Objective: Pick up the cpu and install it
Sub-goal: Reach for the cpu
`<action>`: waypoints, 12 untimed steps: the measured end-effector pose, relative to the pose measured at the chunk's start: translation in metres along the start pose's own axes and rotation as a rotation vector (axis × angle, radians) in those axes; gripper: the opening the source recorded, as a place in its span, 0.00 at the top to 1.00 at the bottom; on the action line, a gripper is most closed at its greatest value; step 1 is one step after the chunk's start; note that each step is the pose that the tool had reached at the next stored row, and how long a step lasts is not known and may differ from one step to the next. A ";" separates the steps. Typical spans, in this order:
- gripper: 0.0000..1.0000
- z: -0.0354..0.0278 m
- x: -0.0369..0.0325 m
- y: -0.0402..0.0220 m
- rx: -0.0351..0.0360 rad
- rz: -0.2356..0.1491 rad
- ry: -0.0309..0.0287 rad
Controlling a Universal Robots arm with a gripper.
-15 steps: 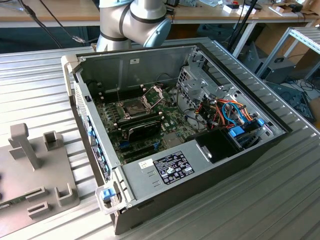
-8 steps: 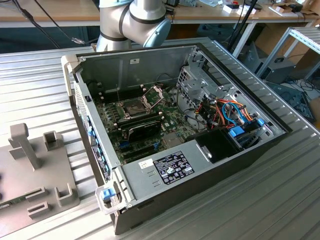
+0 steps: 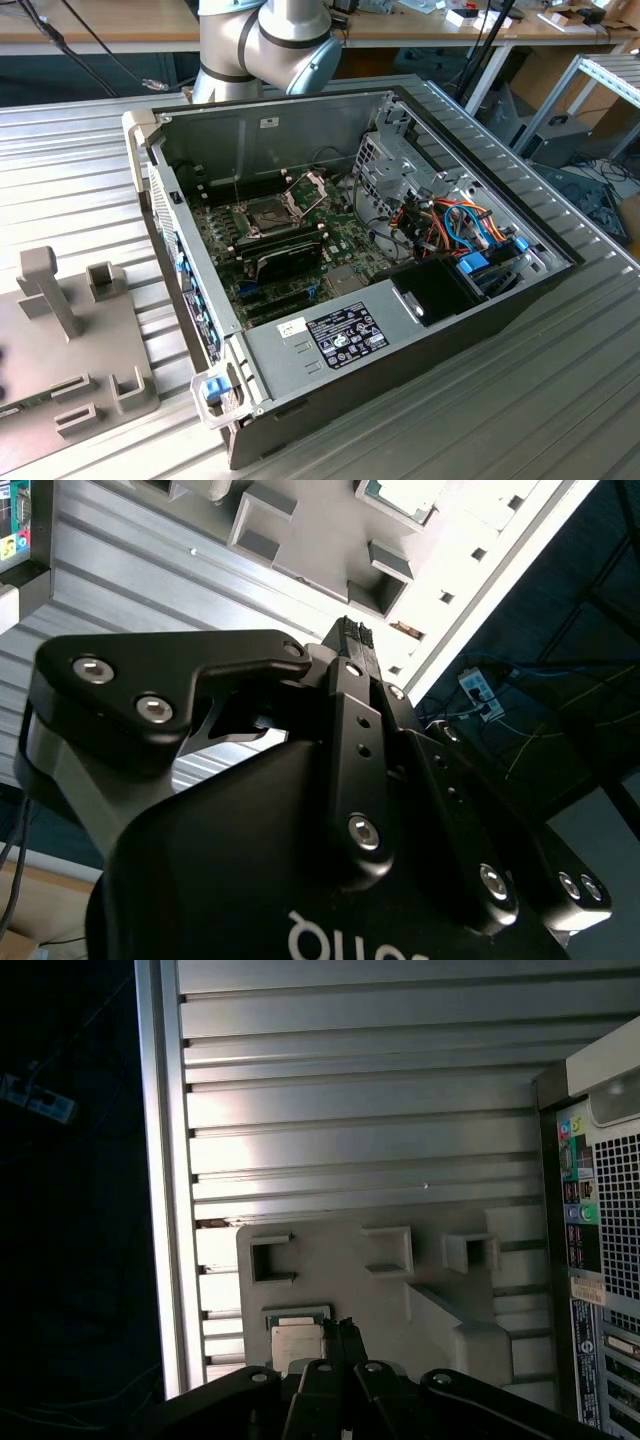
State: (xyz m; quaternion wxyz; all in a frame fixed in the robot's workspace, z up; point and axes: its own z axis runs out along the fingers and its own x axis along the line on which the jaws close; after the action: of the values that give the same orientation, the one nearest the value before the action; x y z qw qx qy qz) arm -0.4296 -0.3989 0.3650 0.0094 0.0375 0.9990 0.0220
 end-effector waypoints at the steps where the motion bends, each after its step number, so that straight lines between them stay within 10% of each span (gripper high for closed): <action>1: 0.89 0.0001 0.0000 0.0000 0.0000 0.000 0.0000; 12: 0.89 0.0002 0.0002 0.0000 0.0000 0.000 -0.0001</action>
State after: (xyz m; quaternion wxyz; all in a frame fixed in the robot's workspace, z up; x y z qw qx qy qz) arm -0.4298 -0.3989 0.3648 0.0094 0.0375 0.9990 0.0220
